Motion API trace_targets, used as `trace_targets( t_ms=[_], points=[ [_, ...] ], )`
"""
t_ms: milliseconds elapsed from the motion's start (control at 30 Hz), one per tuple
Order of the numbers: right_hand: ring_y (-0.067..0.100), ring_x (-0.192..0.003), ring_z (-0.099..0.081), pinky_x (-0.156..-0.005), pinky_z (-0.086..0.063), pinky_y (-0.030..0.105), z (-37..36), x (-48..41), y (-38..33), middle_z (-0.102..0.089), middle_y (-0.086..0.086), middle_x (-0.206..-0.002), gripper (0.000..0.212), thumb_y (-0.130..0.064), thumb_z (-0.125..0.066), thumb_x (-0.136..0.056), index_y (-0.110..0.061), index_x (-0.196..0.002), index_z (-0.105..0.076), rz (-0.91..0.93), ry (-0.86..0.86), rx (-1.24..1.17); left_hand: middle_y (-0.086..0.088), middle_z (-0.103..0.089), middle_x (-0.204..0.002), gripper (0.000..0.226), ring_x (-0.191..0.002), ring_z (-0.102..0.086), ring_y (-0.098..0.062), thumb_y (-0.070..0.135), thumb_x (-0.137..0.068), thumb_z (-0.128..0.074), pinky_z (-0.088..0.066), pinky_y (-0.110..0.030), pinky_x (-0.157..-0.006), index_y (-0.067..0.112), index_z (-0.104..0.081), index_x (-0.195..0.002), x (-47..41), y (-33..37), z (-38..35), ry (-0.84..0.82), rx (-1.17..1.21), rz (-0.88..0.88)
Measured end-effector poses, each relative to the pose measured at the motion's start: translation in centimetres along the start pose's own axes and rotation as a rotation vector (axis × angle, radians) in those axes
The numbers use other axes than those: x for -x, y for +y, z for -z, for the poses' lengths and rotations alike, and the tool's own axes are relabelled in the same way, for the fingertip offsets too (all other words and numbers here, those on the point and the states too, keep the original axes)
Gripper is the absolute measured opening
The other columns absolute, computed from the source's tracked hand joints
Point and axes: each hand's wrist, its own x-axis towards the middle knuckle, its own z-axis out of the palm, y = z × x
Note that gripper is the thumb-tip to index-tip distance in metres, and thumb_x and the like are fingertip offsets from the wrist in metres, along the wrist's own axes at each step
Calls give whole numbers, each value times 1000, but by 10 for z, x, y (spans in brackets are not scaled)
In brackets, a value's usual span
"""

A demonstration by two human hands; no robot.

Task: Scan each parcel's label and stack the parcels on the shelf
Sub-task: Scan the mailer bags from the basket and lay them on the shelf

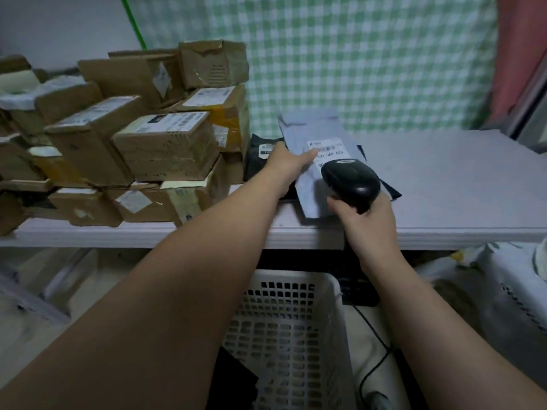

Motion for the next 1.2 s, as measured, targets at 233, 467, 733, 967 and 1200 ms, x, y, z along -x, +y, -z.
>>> trace_targets(
  t_ms=[233,467,733,967,1200],
  points=[
    [21,-74,-59,-74,-48,37,2,13,8,-63,14,-81,29,-28,-76,-79,-3,-83,-63,-14,-95,17,-4,-64,-99,46,-94,-61,-17,20,-87,-70,-49,-30,-88,10,-48,-126,37,-21,32,-6,-292,-114],
    [6,-50,-42,-53,-35,22,-16,61,8,-46,-4,-51,30,-17,-77,-79,-5,-62,-55,13,-401,128,2,-59,-83,15,-74,-54,-10,7,-91,-61,-46,-18,-74,11,-60,-105,117,-92,100,-121,-411,-135],
    [3,-46,-47,-49,-33,19,-89,114,64,-45,-8,-50,38,-24,-70,-87,-22,-58,-45,-99,-813,381,-10,-50,-138,37,-127,-47,-26,17,-97,-50,-32,-28,-101,10,-51,-133,150,-235,184,-453,-1177,139],
    [13,-51,-43,-47,-34,20,-147,126,119,-43,3,-54,35,-21,-68,-88,-14,-62,-46,-285,-847,424,-13,-32,-147,52,-128,-39,-33,20,-100,-42,-40,-41,-102,15,-26,-149,153,-350,189,-881,-1435,277],
    [15,-51,-36,-49,-27,25,-158,129,194,-36,3,-53,40,-15,-65,-89,-14,-60,-37,-514,-851,507,-9,-17,-156,63,-137,-29,-32,19,-98,-47,-35,-41,-108,19,-13,-152,145,-430,158,-1026,-1570,91]
  ],
)
